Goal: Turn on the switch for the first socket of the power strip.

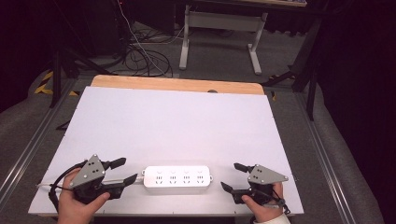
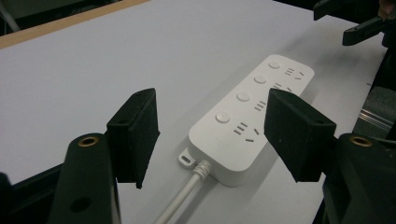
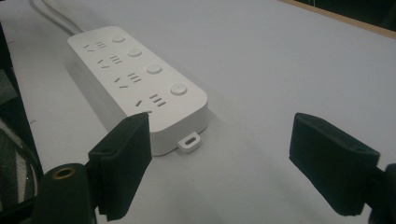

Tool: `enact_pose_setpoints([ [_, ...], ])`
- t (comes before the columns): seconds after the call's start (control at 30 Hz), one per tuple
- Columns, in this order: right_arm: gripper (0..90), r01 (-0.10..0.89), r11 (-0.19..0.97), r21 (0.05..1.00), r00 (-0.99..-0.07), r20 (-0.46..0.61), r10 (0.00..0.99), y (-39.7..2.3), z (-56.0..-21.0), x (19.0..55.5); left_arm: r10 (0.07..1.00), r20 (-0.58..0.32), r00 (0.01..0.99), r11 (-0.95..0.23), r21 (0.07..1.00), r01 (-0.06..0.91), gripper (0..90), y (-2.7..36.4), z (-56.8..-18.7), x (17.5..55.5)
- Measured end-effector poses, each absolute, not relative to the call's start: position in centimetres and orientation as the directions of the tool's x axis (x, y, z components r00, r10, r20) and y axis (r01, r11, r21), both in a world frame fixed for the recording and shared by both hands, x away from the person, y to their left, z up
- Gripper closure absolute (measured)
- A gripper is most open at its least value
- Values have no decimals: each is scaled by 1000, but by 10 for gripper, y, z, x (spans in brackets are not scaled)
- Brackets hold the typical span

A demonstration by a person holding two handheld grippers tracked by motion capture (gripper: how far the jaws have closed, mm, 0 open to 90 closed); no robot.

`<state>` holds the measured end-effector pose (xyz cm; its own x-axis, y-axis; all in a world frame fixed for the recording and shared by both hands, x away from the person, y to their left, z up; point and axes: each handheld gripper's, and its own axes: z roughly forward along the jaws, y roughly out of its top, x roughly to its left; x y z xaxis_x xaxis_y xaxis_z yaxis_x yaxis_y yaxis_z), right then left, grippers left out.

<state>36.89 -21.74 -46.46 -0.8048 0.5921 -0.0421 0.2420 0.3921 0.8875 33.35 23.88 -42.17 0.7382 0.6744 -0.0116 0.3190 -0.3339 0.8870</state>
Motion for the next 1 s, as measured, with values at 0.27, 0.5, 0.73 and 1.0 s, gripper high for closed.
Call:
enact_pose_setpoints([
  [0.27, 212, 241, 392, 888, -805, -43, 592, -218, -465, 368, 643, -9, 766, -352, 885, 306, 370, 226, -417, 345],
  [0.5, 212, 242, 392, 887, -805, -42, 592, -218, -465, 368, 629, -16, 778, -359, 881, 308, 383, 217, -415, 351],
  [0.73, 212, 241, 394, 887, -804, -45, 592, -218, -465, 368, 611, -19, 792, -369, 877, 306, 386, 208, -413, 357],
  [1.0, 213, 241, 395, 886, -806, -44, 591, -218, -465, 368, 596, -17, 803, -381, 874, 301, 398, 196, -412, 365],
])
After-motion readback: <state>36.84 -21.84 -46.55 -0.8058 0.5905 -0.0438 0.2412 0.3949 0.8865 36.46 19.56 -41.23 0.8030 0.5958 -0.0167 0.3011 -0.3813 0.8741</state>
